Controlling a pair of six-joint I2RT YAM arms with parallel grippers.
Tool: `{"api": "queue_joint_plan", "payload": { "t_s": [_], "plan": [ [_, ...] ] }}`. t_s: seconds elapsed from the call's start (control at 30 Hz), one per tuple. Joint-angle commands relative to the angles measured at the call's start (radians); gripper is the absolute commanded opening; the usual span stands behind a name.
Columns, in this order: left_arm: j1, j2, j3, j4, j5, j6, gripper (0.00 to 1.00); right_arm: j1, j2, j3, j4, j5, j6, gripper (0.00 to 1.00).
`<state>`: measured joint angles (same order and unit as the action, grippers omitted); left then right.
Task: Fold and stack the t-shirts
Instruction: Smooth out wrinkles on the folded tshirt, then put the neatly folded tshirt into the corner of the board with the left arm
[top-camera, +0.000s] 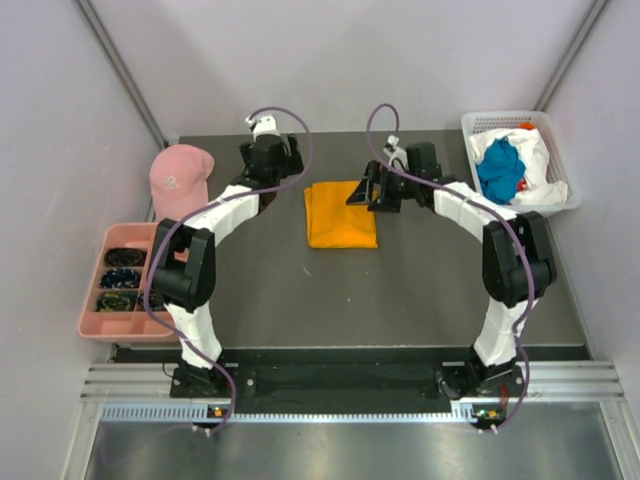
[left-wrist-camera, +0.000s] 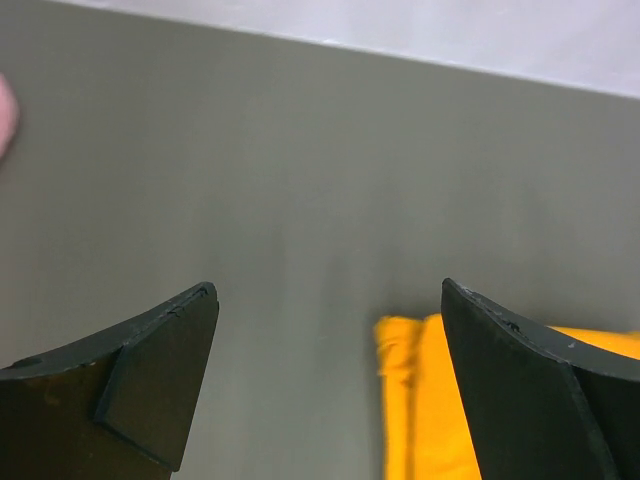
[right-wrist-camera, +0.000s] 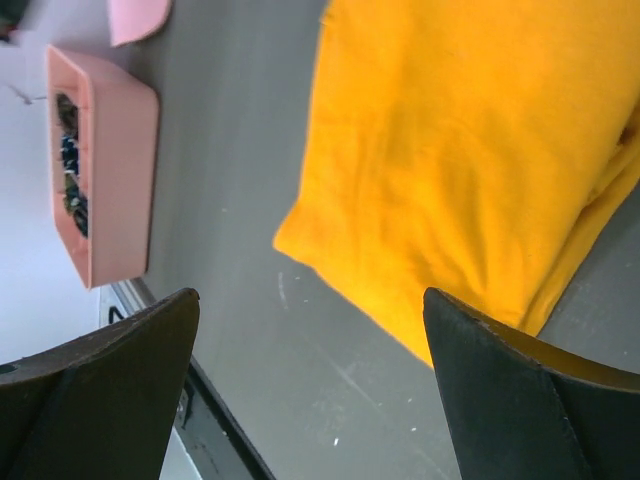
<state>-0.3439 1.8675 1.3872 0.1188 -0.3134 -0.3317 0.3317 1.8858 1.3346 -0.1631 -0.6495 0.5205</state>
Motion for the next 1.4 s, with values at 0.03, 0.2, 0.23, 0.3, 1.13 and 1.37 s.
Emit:
{"api": "queue_joint_plan", "payload": {
  "t_s": [0.03,0.2,0.23,0.3,1.13,1.37],
  "plan": [
    [0.058,-0.019,0.061,-0.131,-0.099,0.062,0.98,0.012,-0.171,0.054,-0.105,0.030,-0.071,0.94],
    [0.177,-0.030,0.096,-0.209,-0.064,0.063,0.98,0.015,-0.277,0.018,-0.165,0.031,-0.109,0.94],
    [0.190,-0.022,0.119,-0.218,-0.064,0.068,0.98,0.013,-0.312,-0.004,-0.168,0.034,-0.112,0.95],
    [0.229,-0.004,0.141,-0.226,-0.069,0.083,0.98,0.013,-0.342,-0.034,-0.179,0.047,-0.119,0.95],
    [0.520,0.306,0.478,-0.301,-0.010,0.123,0.98,0.012,-0.367,-0.173,-0.177,0.065,-0.142,0.95],
    [0.528,0.265,0.444,-0.258,-0.033,0.132,0.98,0.013,-0.344,-0.172,-0.167,0.060,-0.139,0.95]
  ]
}}
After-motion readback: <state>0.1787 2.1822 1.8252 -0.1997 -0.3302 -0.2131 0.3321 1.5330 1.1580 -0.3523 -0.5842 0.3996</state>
